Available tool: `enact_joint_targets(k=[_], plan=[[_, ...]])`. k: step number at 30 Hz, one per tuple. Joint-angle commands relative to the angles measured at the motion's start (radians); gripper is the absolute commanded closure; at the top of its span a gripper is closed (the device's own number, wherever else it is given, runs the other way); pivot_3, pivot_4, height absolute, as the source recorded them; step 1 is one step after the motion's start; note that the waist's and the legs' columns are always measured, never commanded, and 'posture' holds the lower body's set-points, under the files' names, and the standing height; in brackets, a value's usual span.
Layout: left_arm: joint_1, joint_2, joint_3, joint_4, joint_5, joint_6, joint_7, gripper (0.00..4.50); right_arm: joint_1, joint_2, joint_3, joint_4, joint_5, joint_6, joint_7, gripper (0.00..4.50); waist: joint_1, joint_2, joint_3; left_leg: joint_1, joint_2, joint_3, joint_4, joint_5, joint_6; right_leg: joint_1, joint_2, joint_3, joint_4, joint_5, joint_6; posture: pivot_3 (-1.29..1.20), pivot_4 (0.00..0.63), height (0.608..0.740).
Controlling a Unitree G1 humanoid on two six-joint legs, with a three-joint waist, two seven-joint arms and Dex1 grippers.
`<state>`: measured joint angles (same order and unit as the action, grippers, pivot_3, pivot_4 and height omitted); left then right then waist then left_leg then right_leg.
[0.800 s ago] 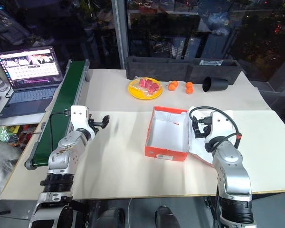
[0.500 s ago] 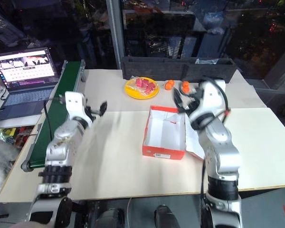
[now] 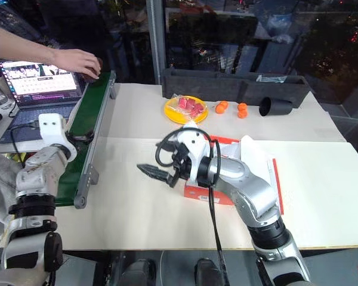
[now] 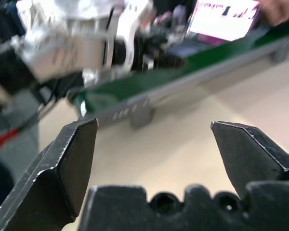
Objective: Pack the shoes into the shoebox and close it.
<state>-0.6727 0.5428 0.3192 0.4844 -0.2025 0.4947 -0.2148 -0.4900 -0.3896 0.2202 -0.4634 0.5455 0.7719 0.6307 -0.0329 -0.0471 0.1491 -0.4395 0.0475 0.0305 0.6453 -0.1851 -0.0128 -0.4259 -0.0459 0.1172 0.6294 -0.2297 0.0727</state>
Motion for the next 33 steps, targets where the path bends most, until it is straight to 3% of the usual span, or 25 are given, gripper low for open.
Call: enact_joint_targets(k=[1, 12, 22, 33], plan=[[-0.041, 0.025, 0.016, 0.008, -0.004, -0.018, 0.001, 0.0, 0.037, -0.033, -0.037, -0.092, 0.049, 0.016, 0.02, 0.02, 0.0, 0.0, 0.0, 0.0, 0.0, 0.0, 0.0, 0.0, 0.0, 0.0, 0.0, 0.0, 0.0, 0.0, 0.0, 0.0, 0.15, 0.719], [-0.038, 0.008, -0.007, 0.021, 0.001, -0.007, -0.001, 0.0, 0.119, -0.125, -0.058, -0.151, 0.019, 0.046, -0.036, 0.02, 0.0, 0.0, 0.0, 0.001, 0.0, 0.0, 0.001, 0.0, -0.001, 0.0, 0.0, 0.0, 0.0, -0.001, -0.001, 0.0, 0.15, 0.719], [-0.042, 0.013, -0.026, 0.032, 0.033, -0.053, 0.022, 0.0, 0.153, -0.137, -0.109, -0.156, 0.031, 0.059, -0.081, 0.02, 0.007, 0.0, 0.0, 0.001, 0.0, 0.0, 0.001, 0.0, -0.001, 0.0, 0.0, 0.0, 0.0, -0.001, -0.001, 0.0, 0.15, 0.719], [-0.046, 0.026, -0.094, 0.069, 0.117, -0.128, 0.032, 0.0, 0.148, -0.141, -0.078, -0.121, -0.014, 0.051, -0.091, 0.02, 0.012, 0.0, 0.0, 0.001, 0.0, 0.0, 0.002, 0.0, -0.001, 0.0, 0.0, 0.0, 0.0, -0.001, -0.001, 0.0, 0.15, 0.719]])
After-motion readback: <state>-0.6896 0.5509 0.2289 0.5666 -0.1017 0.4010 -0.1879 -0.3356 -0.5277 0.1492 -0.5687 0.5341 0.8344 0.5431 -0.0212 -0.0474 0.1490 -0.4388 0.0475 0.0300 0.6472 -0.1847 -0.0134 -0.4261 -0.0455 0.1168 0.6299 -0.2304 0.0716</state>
